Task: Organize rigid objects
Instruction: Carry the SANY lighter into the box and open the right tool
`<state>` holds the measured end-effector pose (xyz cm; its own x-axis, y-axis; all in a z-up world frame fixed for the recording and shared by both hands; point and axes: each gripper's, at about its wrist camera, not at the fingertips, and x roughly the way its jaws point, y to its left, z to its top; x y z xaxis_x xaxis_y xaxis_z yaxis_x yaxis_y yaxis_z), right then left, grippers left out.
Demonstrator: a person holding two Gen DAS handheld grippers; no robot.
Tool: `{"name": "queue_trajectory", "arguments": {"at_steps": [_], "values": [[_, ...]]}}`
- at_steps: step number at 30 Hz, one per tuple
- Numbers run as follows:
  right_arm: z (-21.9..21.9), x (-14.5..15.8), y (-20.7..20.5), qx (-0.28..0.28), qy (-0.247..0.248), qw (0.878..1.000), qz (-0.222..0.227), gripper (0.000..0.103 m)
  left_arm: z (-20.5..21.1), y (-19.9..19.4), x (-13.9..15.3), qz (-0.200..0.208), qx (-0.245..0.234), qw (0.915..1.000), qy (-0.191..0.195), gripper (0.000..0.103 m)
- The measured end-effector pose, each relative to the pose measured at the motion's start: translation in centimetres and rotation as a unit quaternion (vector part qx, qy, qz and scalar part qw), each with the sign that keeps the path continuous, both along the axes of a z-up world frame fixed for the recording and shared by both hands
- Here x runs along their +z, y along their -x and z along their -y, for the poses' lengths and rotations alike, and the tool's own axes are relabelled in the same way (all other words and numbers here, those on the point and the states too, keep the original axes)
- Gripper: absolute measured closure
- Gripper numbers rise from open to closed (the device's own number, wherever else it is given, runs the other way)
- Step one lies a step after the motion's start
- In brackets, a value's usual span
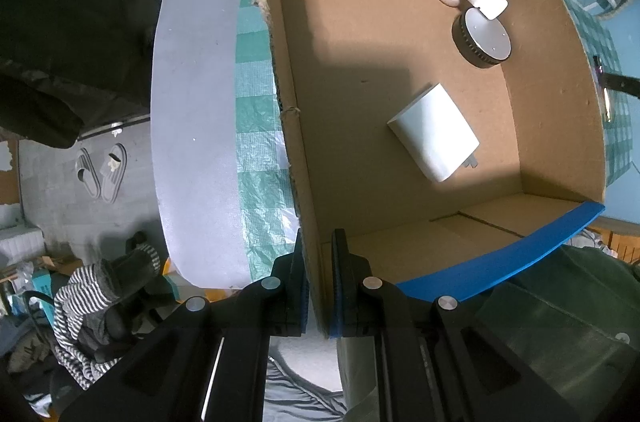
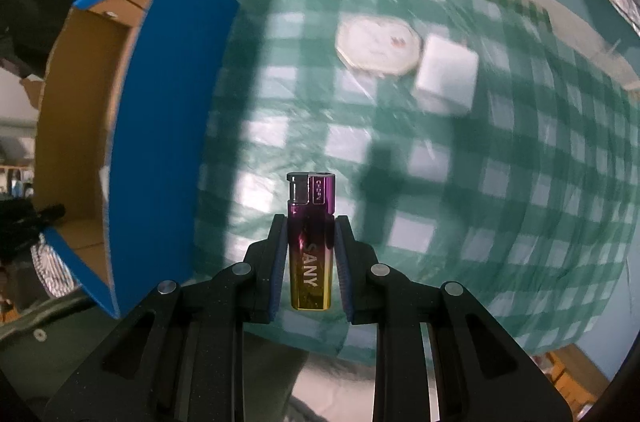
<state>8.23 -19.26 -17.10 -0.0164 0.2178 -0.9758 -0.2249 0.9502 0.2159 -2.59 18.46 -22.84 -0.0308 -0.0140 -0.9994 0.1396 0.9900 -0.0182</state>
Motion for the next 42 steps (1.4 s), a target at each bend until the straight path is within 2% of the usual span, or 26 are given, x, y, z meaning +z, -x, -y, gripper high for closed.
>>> {"name": "queue_trajectory", "arguments": {"at_steps": [4, 12, 20, 32, 42], "values": [[-2.1, 0.5, -0.3, 0.010, -0.020, 1.000, 0.008, 0.081, -0.2, 0.0, 0.0, 0.001, 0.000, 1.0000, 0.001, 0.093], [-6.0, 3.9, -1.4, 0.065, -0.035, 0.996, 0.040, 0.081, -0.2, 0.1, 0.0, 0.003, -0.002, 1.0000, 0.000, 0.093], [-10.2, 5.2, -1.8, 0.119, -0.050, 0.990, 0.057, 0.081, -0.2, 0.1, 0.0, 0.004, -0.002, 1.0000, -0.001, 0.093], [-16.4, 4.5, -1.6, 0.183, -0.061, 0.980, 0.056, 0.081, -0.1, -0.1, 0.4, 0.006, -0.004, 1.0000, -0.003, 0.093], [-18.8, 2.6, -1.0, 0.216, -0.028, 0.975, 0.047, 0.081, 0.0, -0.2, 0.6, 0.008, -0.005, 0.9999, -0.005, 0.093]]}}
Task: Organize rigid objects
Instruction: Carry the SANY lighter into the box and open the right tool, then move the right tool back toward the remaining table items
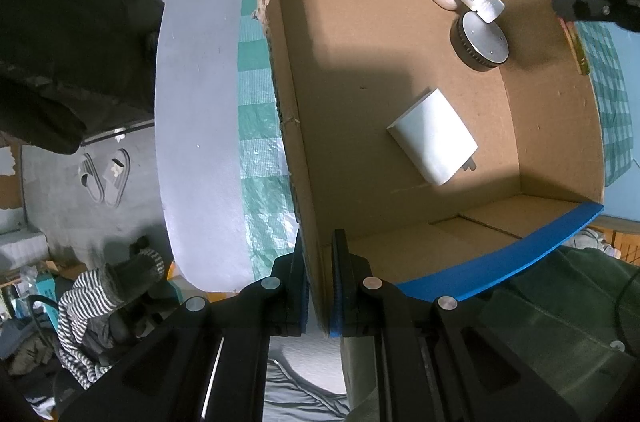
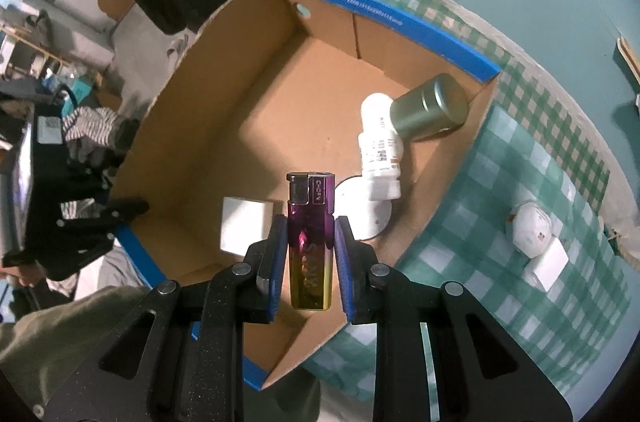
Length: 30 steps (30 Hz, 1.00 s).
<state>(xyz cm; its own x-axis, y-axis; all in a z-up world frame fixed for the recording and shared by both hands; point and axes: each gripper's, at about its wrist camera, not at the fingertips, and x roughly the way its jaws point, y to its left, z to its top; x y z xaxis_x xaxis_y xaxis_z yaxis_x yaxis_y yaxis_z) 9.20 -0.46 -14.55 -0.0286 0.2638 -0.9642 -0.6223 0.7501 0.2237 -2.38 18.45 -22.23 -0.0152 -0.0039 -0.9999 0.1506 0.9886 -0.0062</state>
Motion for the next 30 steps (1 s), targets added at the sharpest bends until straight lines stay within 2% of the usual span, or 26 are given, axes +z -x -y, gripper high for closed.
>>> {"name": "queue_trajectory", "arguments": {"at_steps": [13, 24, 25, 27, 30], "values": [[-0.9, -2.8, 0.3, 0.013, 0.033, 0.999, -0.014, 0.081, 0.0, -0.1, 0.0, -0.002, 0.004, 1.0000, 0.000, 0.093], [0.1, -2.4, 0.0, -0.001, 0.032, 0.999, -0.011, 0.080, 0.0, -0.2, -0.2, -0.003, 0.008, 1.0000, -0.002, 0.093], [0.1, -2.2, 0.0, -0.002, 0.032, 0.999, -0.010, 0.078, 0.0, -0.2, -0.2, -0.003, 0.009, 1.0000, -0.002, 0.093], [0.4, -1.6, 0.0, -0.006, 0.029, 1.000, -0.003, 0.065, 0.0, -0.2, -0.2, -0.002, 0.009, 1.0000, -0.002, 0.093], [0.9, -0.8, -0.2, -0.013, 0.023, 1.000, 0.002, 0.063, 0.0, -0.3, -0.1, -0.002, 0.011, 0.9999, -0.003, 0.093]]}}
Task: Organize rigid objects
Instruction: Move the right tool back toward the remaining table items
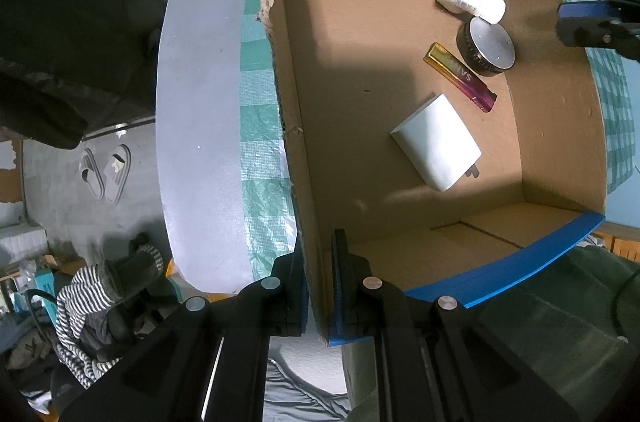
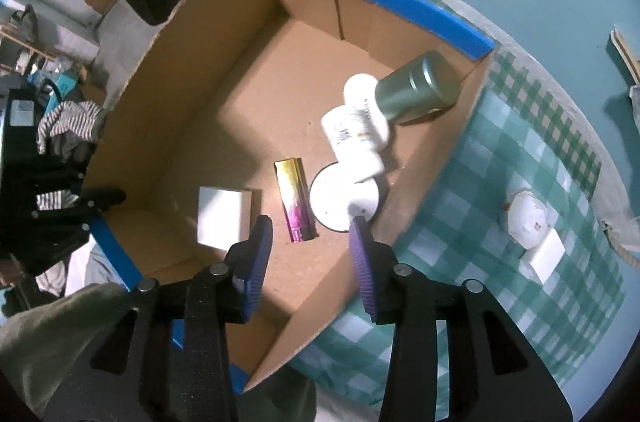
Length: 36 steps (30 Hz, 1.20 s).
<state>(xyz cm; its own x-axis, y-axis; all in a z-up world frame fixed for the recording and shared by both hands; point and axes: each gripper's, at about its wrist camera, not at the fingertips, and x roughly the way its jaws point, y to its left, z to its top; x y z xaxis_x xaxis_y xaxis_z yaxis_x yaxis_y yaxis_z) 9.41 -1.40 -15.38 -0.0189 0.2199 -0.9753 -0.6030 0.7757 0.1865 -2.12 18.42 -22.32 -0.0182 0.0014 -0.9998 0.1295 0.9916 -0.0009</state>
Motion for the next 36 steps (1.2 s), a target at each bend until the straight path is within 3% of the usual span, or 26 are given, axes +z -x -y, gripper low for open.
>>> {"name": "queue_trajectory", "arguments": {"at_steps": [6, 14, 20, 28, 36], "values": [[1.4, 1.4, -0.5, -0.015, -0.004, 1.000, 0.011, 0.055, 0.0, 0.0, 0.0, 0.001, 0.003, 1.0000, -0.001, 0.093], [4.3, 1.9, -1.7, -0.038, 0.006, 0.999, 0.021, 0.051, 0.0, 0.0, -0.1, 0.000, 0.006, 1.0000, -0.005, 0.093], [8.9, 1.1, -3.4, -0.084, 0.018, 0.996, 0.018, 0.039, 0.2, -0.1, 0.1, 0.000, 0.010, 0.9999, -0.008, 0.093], [19.2, -2.5, -7.6, -0.204, 0.061, 0.977, 0.007, 0.036, 0.4, -0.2, 0.1, -0.001, 0.018, 0.9997, -0.013, 0.093], [25.0, -6.4, -10.5, -0.289, 0.046, 0.956, -0.030, 0.036, 0.2, -0.2, 0.1, -0.001, 0.036, 0.9993, -0.010, 0.093]]}}
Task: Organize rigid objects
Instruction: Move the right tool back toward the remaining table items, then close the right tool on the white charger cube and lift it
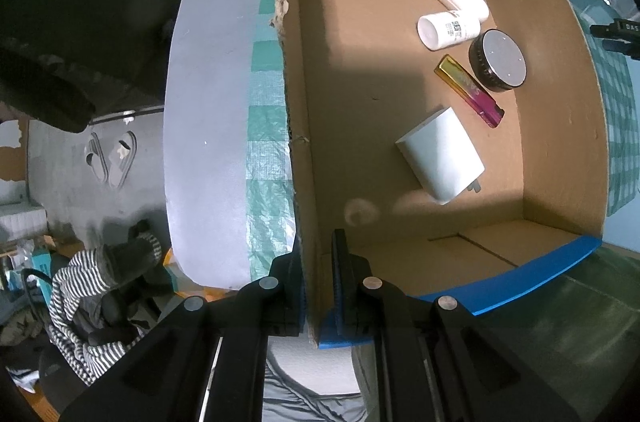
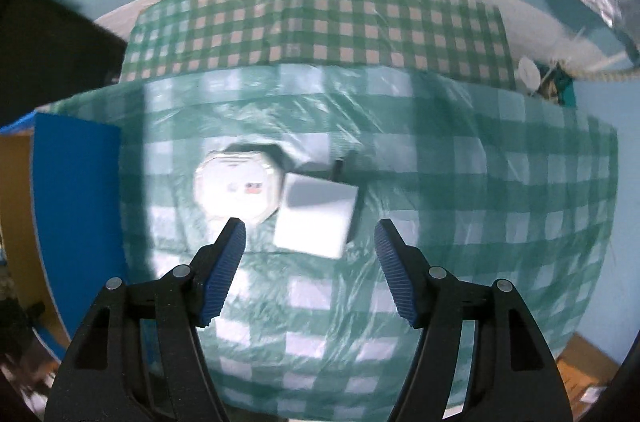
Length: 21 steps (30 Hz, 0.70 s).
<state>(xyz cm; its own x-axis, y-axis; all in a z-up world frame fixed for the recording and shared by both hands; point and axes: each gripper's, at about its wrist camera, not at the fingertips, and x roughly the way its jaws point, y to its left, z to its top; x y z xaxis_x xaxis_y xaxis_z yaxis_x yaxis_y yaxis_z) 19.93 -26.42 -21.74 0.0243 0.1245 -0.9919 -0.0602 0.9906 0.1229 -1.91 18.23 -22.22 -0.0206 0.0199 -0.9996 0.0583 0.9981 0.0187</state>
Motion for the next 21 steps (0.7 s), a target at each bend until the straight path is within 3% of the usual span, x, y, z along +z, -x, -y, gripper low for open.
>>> {"name": "queue_trajectory", "arguments": {"at_steps": [4, 10, 14, 21], "values": [[0.5, -1.8, -0.7, -0.016, -0.020, 1.000, -0.006, 0.036, 0.0, 0.0, 0.0, 0.000, 0.006, 1.0000, -0.002, 0.093], [0.5, -3.5, -1.2, -0.017, -0.006, 1.000, -0.012, 0.037, 0.1, 0.1, -0.1, 0.000, 0.011, 0.9999, -0.006, 0.093], [0.6, -3.6, -1.1, -0.014, -0.024, 1.000, -0.011, 0.053, 0.2, 0.1, -0.1, -0.002, 0.010, 0.9999, -0.006, 0.093], [0.6, -3.4, -0.7, 0.005, 0.004, 1.000, -0.017, 0.054, 0.4, 0.1, 0.0, -0.004, 0.004, 1.0000, -0.005, 0.092]]}}
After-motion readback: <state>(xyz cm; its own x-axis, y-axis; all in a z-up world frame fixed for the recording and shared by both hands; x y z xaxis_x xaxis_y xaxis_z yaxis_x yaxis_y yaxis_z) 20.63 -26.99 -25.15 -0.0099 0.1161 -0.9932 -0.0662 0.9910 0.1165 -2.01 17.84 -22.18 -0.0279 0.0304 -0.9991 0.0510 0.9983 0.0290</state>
